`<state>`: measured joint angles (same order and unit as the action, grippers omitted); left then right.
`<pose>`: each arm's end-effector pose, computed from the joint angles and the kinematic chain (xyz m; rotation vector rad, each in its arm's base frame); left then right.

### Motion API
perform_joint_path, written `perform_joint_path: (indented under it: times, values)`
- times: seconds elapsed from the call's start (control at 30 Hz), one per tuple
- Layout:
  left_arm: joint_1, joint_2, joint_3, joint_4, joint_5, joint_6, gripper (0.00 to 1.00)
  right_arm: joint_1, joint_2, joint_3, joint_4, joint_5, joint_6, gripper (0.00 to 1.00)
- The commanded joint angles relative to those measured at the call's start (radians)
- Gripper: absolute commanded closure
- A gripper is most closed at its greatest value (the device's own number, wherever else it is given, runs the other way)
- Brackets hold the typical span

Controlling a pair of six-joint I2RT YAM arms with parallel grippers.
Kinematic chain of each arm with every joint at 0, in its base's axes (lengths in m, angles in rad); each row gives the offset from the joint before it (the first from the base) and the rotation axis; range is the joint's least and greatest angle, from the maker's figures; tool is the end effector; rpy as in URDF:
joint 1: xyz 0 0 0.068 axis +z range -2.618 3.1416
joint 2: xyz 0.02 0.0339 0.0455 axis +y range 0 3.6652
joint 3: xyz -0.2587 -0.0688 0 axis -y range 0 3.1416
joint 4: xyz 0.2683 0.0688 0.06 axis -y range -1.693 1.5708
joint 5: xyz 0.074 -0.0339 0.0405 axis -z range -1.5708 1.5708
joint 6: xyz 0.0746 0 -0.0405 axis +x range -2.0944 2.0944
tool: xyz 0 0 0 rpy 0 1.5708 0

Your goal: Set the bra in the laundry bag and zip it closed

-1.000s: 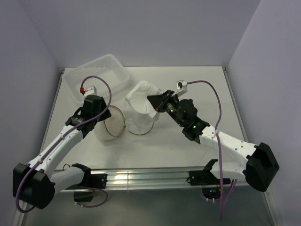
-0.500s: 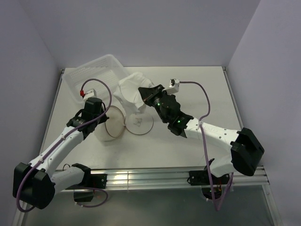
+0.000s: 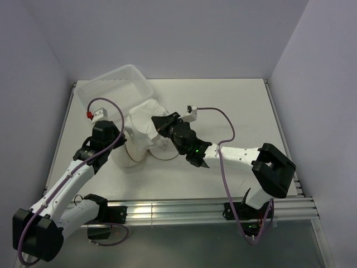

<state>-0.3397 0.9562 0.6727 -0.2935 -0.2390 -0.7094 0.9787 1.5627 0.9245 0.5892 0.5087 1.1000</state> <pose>0.2585 -0.0726 0.2275 -0.5319 2.0841 -0.3599 0.2579 0.3184 0.2537 0.5227 1.6700 1.1705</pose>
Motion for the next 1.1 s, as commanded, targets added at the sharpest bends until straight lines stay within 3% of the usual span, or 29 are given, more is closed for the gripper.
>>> perform_joint_path:
  times: [0.0, 0.57, 1.07]
  values:
    - [0.011, -0.027, -0.015, 0.079, 0.053, -0.035, 1.0, 0.017, 0.026, -0.015, 0.084, 0.048, 0.006, 1.0]
    - [0.015, -0.013, 0.024, 0.103, 0.104, -0.041, 1.0, 0.058, 0.059, -0.162, 0.09, 0.016, -0.101, 1.0]
    - [0.015, 0.009, 0.051, 0.166, 0.265, -0.016, 1.0, 0.121, 0.192, 0.057, -0.015, -0.133, -0.279, 1.0]
